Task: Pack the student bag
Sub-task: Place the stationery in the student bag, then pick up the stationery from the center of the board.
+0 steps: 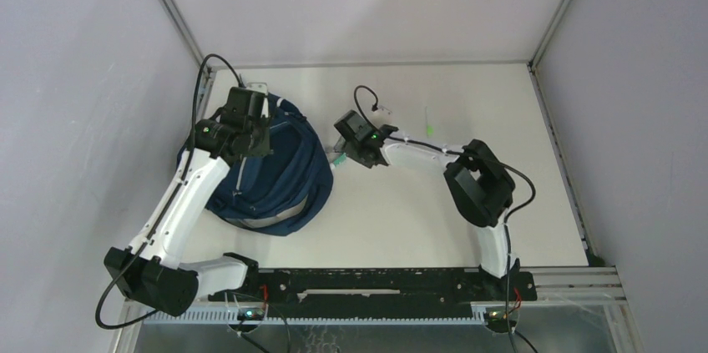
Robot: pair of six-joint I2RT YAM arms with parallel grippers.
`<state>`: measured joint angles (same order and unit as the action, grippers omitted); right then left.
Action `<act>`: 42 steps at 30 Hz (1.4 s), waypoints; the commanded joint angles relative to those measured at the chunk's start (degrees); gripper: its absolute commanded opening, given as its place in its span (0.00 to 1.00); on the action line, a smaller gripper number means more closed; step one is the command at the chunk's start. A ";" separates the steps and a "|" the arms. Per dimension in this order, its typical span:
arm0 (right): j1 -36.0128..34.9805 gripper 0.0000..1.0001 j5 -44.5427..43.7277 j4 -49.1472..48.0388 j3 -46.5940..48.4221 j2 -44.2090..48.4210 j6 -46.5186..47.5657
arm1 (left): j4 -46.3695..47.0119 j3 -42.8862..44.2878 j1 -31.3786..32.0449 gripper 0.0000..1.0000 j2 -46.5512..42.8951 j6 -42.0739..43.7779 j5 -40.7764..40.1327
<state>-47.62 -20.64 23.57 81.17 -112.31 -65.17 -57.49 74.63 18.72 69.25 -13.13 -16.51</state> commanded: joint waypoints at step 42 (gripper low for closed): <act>0.80 0.12 -0.92 10.90 6.14 -8.60 -4.13 | 5.79 -0.98 -0.25 0.00 -3.34 -1.55 1.76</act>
<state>-48.05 -22.02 34.79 93.12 -124.77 -68.86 -56.21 74.00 18.59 68.47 -13.32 -16.03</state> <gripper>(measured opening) 0.236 0.018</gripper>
